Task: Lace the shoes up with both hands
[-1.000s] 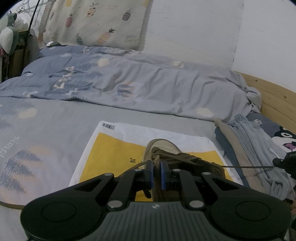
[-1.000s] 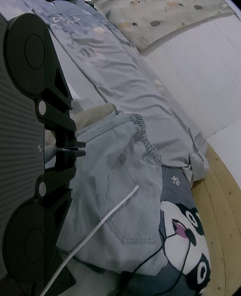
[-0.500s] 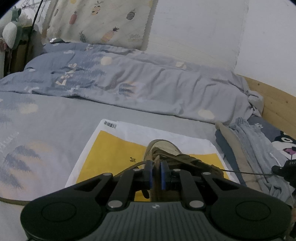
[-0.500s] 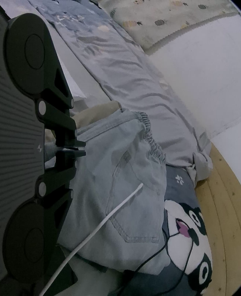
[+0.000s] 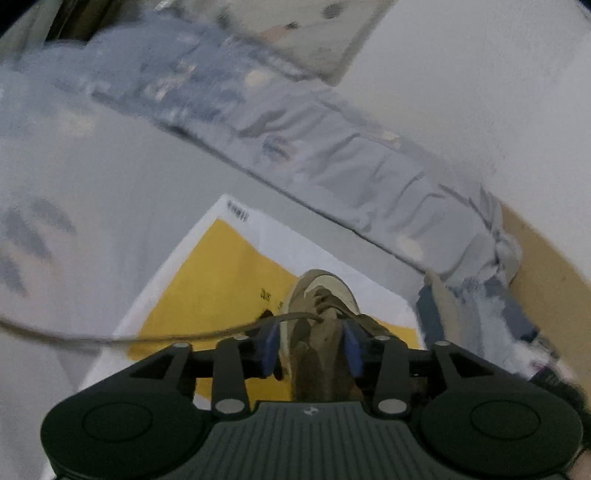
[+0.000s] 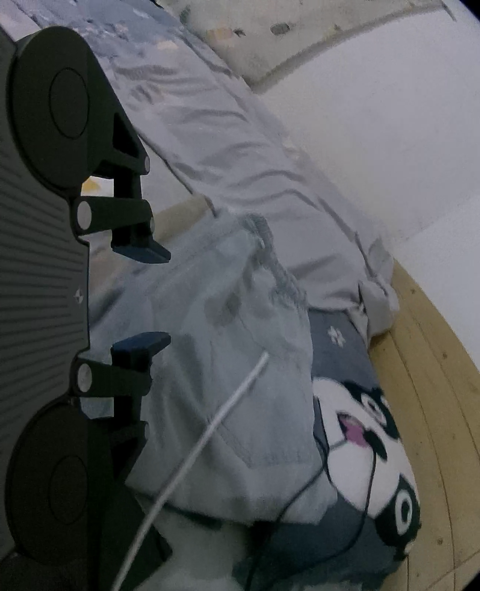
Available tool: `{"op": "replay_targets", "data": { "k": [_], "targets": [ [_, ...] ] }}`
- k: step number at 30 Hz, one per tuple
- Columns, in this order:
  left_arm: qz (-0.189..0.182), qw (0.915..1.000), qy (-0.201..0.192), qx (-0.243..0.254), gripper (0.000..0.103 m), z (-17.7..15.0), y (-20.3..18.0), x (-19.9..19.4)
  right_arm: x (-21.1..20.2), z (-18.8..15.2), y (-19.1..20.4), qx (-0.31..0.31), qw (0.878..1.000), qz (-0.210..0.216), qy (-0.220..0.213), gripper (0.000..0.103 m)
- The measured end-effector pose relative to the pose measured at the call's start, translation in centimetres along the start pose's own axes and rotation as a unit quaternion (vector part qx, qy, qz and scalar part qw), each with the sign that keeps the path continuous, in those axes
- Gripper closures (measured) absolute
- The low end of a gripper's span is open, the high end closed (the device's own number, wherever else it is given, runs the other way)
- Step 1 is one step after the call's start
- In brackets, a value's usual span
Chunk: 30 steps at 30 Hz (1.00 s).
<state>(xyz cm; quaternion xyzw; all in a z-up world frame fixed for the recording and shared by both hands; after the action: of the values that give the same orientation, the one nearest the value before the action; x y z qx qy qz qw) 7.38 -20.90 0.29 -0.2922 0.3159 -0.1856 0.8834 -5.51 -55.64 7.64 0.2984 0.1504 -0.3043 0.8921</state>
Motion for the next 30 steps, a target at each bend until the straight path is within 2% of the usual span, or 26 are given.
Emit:
{"op": "replay_targets", "data": {
  "k": [3,7,8,11,16,17,19,21,24,30],
  "targets": [
    [-0.03,0.9969,0.008,-0.072,0.062,-0.1,1.0,0.4,-0.3,-0.6,1.4,-0.018,1.0,0.014,-0.003,0.055],
    [-0.061,0.9854,0.01,-0.159,0.058,-0.2,2.2,1.2,-0.6,-1.4,3.0,-0.035,0.999,0.031,-0.003,0.045],
    [-0.063,0.9825,0.009,-0.175,0.058,-0.3,2.4,1.4,-0.7,-1.6,3.4,-0.038,0.999,0.036,-0.003,0.041],
    [-0.066,0.974,0.004,-0.217,0.058,-0.4,3.2,2.3,-1.0,-2.1,4.7,-0.052,0.997,0.056,-0.004,0.039],
    [-0.046,0.9675,-0.026,-0.247,0.061,0.1,5.0,3.3,-2.4,-3.2,8.1,-0.09,0.987,0.135,-0.005,0.039],
    [-0.044,0.9671,-0.029,-0.249,0.062,0.2,5.3,3.3,-2.9,-3.4,9.1,-0.102,0.982,0.158,-0.005,0.039],
    [-0.043,0.9669,-0.034,-0.249,0.082,0.4,5.7,3.4,-3.9,-4.2,10.9,-0.131,0.971,0.199,-0.003,0.039],
    [-0.041,0.9687,-0.042,-0.241,0.09,0.9,5.7,3.1,-5.0,-5.0,12.7,-0.165,0.959,0.232,-0.003,0.039],
    [-0.045,0.9701,-0.059,-0.231,0.098,1.7,5.8,2.6,-6.5,-6.6,15.3,-0.227,0.938,0.263,-0.007,0.039],
    [-0.047,0.9717,-0.082,-0.216,0.102,3.3,5.9,1.8,-9.9,-11.7,20.7,-0.363,0.875,0.319,-0.016,0.039]
  ]
}}
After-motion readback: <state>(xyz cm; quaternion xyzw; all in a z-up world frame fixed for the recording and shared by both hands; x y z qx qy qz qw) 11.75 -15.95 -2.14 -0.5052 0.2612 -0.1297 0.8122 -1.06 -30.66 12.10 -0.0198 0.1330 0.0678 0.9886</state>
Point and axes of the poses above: each gripper's, at about its wrist camera, not at the fingertips, and x roughly the way its jaws point, y to its left, z to its top, the point moved 10 cm from there along x, roughly the way its jaws point, and after that the axes turned 2 degrees about -z, right-handed, at the moved point
